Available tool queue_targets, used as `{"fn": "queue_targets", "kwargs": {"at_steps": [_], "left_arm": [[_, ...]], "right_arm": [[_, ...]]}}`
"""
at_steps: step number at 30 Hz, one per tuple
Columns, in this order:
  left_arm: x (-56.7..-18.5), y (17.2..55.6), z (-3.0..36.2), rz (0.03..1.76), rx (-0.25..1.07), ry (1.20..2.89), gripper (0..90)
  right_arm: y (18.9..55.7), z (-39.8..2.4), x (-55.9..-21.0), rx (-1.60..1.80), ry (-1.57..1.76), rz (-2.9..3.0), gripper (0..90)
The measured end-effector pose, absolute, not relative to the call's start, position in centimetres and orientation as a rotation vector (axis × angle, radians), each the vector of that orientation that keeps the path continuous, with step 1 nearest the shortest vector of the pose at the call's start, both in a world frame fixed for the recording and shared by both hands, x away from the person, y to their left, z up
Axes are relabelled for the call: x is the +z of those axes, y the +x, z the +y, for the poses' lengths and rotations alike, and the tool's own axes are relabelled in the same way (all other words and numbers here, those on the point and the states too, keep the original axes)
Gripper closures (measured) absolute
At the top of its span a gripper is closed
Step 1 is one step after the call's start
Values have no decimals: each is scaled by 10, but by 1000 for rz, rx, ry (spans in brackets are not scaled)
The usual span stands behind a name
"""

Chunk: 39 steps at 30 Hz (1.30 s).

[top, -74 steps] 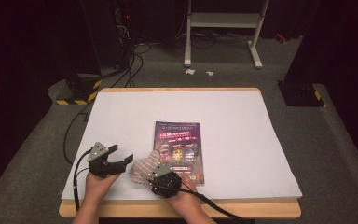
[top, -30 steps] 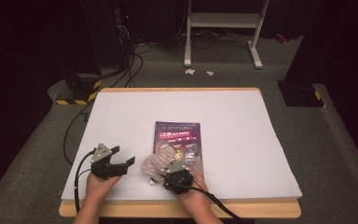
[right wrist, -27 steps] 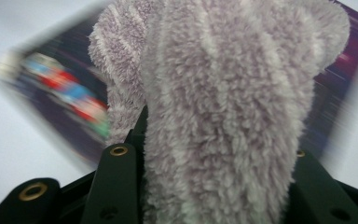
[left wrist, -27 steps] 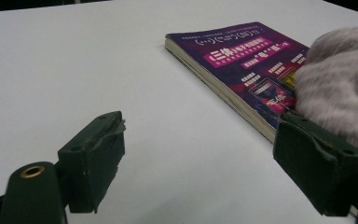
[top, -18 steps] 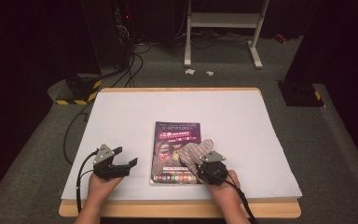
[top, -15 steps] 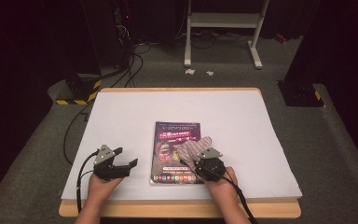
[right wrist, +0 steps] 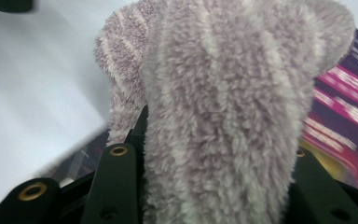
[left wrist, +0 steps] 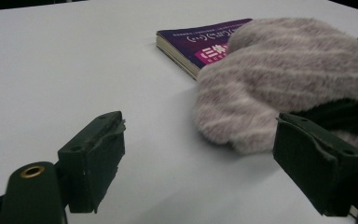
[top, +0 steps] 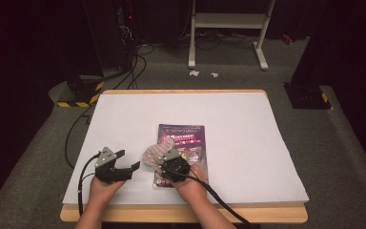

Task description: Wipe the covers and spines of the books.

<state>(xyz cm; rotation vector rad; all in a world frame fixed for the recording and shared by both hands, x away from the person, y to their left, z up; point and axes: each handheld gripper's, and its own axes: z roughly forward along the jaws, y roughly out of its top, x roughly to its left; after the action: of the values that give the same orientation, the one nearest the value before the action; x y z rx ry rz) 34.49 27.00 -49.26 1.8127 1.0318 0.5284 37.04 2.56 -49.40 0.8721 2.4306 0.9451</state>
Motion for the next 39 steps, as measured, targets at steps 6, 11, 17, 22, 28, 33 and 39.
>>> {"fn": "queue_targets", "kwargs": {"at_steps": [6,11,17,22,28,33,39], "left_arm": [[-493,345,271,1034,525,1814,169],[-494,344,268,1025,527,1831,170],[-494,345,264,1017,527,1844,170],[-494,346,264,1016,523,1840,170],[-495,349,265,1017,517,1835,172],[-494,348,266,1021,525,1838,172],[-493,347,269,1030,530,1824,169]], "right_arm": [[373,9,-493,928,909,2414,583],[375,-50,-492,885,1052,2332,582],[377,-107,-490,853,1212,2262,585],[378,-98,-490,824,1176,2258,586],[382,-64,-490,831,1094,2313,587],[381,-16,-490,860,980,2391,586],[373,17,-492,905,901,2423,586]]}}
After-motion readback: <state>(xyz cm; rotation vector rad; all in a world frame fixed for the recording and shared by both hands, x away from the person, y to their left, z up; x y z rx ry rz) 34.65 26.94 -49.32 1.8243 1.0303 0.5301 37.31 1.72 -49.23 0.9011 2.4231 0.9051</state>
